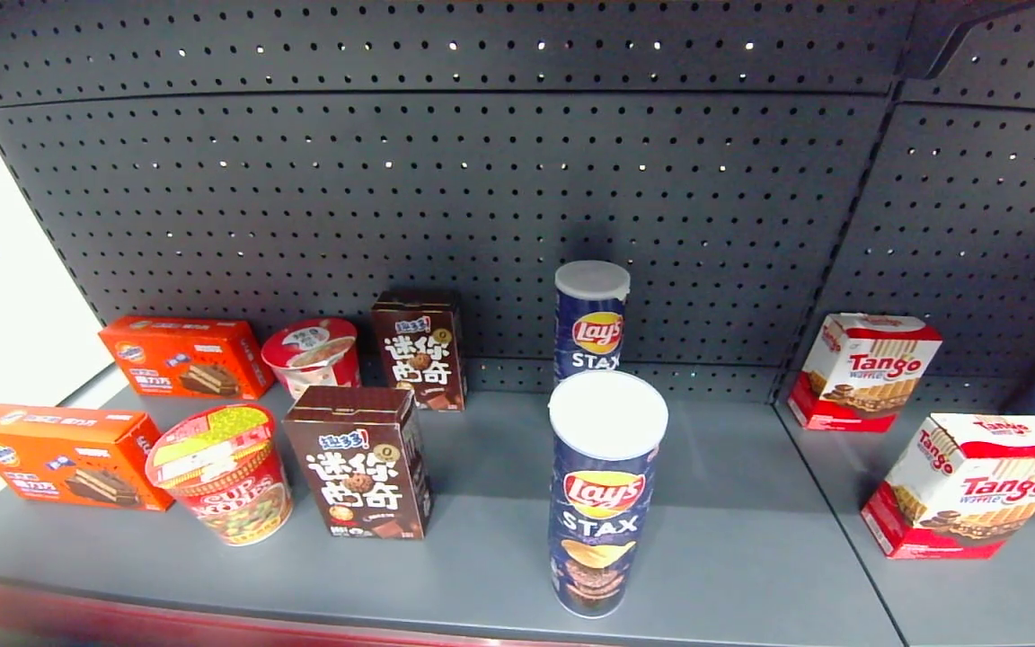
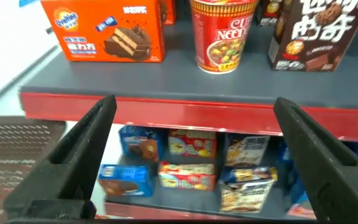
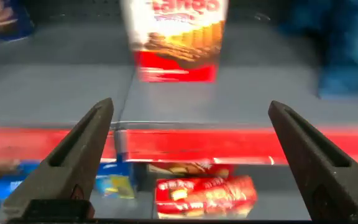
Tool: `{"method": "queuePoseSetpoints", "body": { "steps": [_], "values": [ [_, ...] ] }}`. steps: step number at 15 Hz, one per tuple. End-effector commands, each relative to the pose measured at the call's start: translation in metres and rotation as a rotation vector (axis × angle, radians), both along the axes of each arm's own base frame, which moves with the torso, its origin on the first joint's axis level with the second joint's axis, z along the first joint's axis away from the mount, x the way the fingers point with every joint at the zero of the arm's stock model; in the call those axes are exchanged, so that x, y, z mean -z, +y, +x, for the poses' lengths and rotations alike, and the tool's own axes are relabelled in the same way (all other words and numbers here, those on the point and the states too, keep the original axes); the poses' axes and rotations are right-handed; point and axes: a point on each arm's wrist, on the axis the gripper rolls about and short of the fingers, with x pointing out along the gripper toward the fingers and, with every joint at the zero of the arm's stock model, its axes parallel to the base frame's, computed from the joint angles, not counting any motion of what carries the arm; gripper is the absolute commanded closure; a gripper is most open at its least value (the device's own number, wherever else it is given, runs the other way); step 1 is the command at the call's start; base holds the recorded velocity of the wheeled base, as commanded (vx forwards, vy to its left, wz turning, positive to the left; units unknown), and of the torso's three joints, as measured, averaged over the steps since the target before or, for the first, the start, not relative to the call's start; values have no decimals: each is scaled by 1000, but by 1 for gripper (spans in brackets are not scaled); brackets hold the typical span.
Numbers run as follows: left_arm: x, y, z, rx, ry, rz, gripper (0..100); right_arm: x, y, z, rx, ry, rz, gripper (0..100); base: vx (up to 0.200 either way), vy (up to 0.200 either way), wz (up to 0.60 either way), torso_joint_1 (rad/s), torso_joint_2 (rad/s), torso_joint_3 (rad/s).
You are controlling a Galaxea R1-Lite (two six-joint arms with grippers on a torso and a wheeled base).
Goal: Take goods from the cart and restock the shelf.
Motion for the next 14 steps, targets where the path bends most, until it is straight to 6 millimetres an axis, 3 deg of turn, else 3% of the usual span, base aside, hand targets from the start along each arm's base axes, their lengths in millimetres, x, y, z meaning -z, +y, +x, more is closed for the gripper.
{"method": "queuePoseSetpoints", "body": {
  "steps": [1, 4, 9, 11, 14],
  "values": [
    [0, 0, 0, 0, 1, -8, 0, 1, -2, 0, 171, 6, 47, 0, 0, 0, 0, 0, 0, 0],
    [0, 0, 0, -9, 2, -7, 0, 6, 2, 0, -19, 70, -56, 0, 0, 0, 0, 0, 0, 0],
    [3, -1, 2, 44, -3, -4, 0, 5, 1, 0, -24, 61, -15, 0, 0, 0, 0, 0, 0, 0],
    [6, -2, 3, 68, 6, 14, 0, 5, 1, 0, -22, 61, -14, 0, -200, 0, 0, 0, 0, 2],
    [6, -2, 3, 66, 0, 5, 0, 5, 1, 0, -24, 61, -14, 0, 0, 0, 0, 0, 0, 0]
  ]
}}
